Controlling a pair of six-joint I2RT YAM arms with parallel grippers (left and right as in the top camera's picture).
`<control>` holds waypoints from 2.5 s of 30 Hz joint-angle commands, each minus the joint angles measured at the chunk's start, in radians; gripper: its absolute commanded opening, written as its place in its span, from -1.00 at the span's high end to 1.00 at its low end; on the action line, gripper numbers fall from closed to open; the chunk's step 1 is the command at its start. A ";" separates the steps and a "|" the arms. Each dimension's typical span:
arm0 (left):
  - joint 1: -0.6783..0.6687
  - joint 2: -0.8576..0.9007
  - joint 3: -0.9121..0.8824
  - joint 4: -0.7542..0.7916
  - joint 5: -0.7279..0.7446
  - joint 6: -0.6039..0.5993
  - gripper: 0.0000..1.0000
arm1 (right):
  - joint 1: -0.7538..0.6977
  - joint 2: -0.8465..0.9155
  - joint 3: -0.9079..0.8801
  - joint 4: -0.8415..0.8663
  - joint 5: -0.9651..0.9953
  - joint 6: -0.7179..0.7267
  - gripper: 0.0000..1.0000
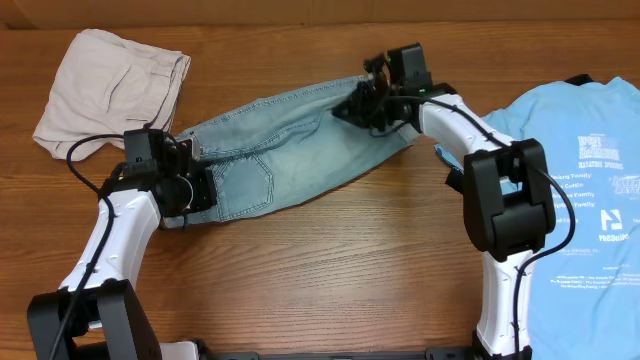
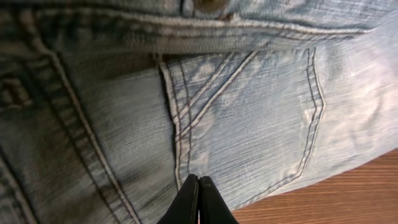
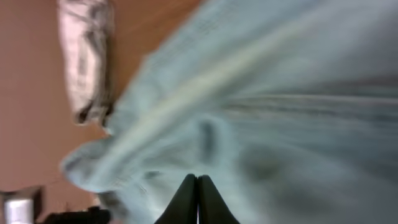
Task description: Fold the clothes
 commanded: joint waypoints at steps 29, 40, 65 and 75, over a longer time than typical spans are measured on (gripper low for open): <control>0.230 -0.005 0.089 0.014 -0.077 -0.058 -0.71 | -0.106 -0.047 0.004 -0.004 0.343 -0.367 0.44; 0.231 -0.005 0.089 0.054 -0.090 -0.074 -0.74 | -0.113 -0.062 0.003 0.021 0.278 -0.376 -0.20; 0.231 -0.002 0.089 0.130 -0.072 -0.089 -0.68 | -0.102 -0.152 0.011 0.054 0.266 -0.400 0.88; 0.231 0.192 0.089 0.193 -0.018 -0.060 0.53 | -0.116 -0.153 0.017 0.082 0.278 -0.341 0.92</control>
